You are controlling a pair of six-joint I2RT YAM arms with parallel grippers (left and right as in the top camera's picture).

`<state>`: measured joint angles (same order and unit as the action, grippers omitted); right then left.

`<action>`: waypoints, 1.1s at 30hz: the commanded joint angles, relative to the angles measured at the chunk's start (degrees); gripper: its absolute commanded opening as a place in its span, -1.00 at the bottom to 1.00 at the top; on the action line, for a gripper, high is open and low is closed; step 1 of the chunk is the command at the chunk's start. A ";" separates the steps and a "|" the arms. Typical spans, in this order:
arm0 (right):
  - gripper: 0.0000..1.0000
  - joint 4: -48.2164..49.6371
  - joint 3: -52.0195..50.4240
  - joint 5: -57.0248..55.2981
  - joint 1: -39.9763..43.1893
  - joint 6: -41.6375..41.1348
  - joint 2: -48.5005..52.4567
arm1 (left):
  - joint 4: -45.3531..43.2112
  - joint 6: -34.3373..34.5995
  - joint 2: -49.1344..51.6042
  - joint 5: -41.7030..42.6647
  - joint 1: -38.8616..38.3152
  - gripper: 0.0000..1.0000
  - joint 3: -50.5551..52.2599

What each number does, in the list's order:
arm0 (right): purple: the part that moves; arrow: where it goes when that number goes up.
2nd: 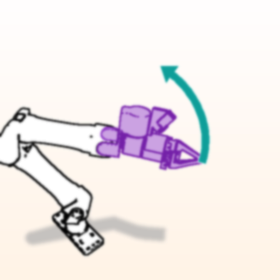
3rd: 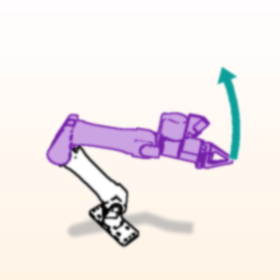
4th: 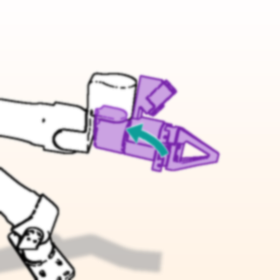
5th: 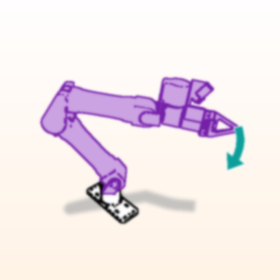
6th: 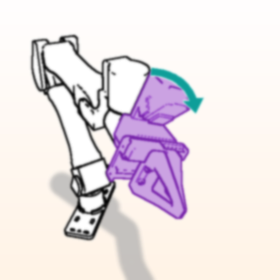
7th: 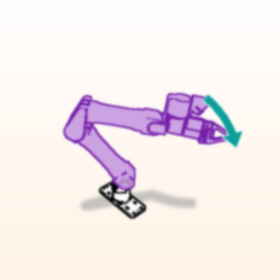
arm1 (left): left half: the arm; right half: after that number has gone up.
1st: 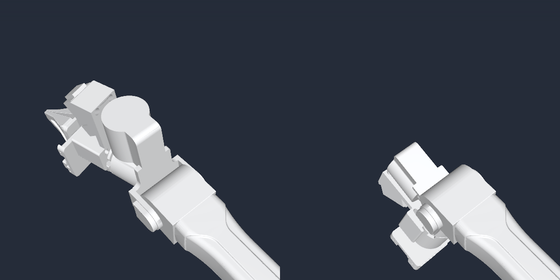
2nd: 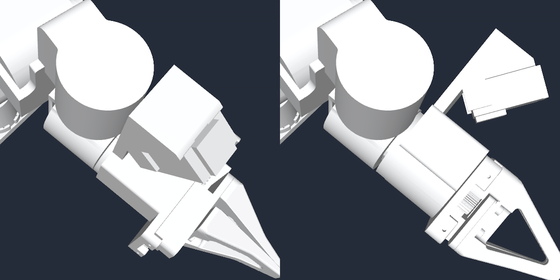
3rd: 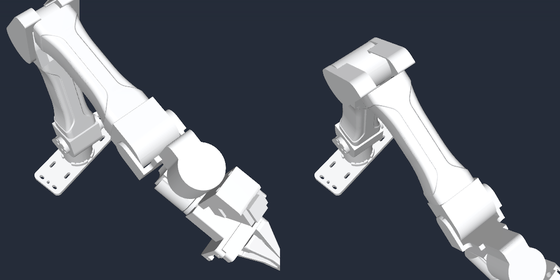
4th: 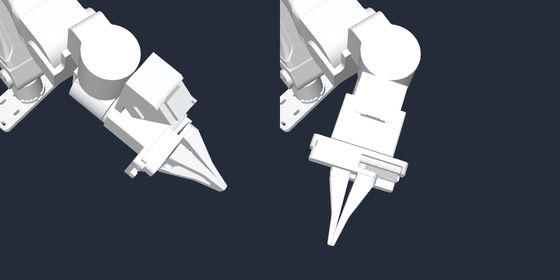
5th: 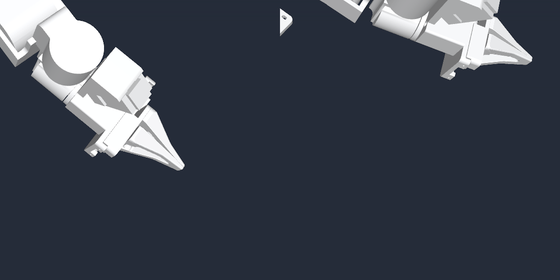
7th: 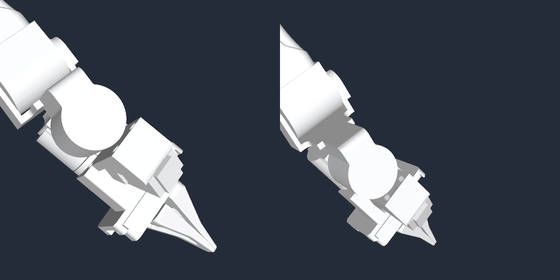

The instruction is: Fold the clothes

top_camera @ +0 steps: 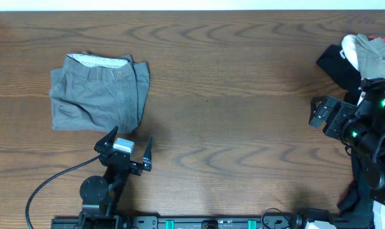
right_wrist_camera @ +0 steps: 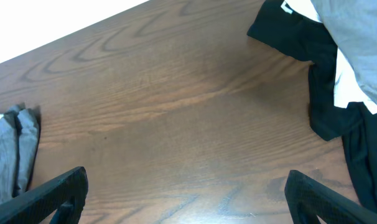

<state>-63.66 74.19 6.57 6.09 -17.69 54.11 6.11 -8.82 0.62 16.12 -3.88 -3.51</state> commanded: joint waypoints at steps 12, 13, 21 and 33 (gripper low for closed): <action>0.98 -0.09 0.15 -0.35 0.28 -0.28 -0.11 | 0.39 0.72 -0.39 -0.15 -0.11 0.96 1.57; 0.99 -0.09 0.15 -0.35 0.28 -0.28 -0.11 | 0.39 0.72 -0.39 -0.15 -0.11 0.96 1.57; 0.99 11.30 -5.33 -4.74 0.26 0.81 -5.68 | 0.39 0.72 -0.39 -0.15 -0.11 0.96 1.57; 0.99 38.93 -41.59 10.58 -5.88 11.15 -31.36 | 0.39 0.72 -0.39 -0.15 -0.11 0.96 1.57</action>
<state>-25.67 37.43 13.17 1.78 -9.30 26.41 5.96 -8.82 0.62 16.12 -3.86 -3.46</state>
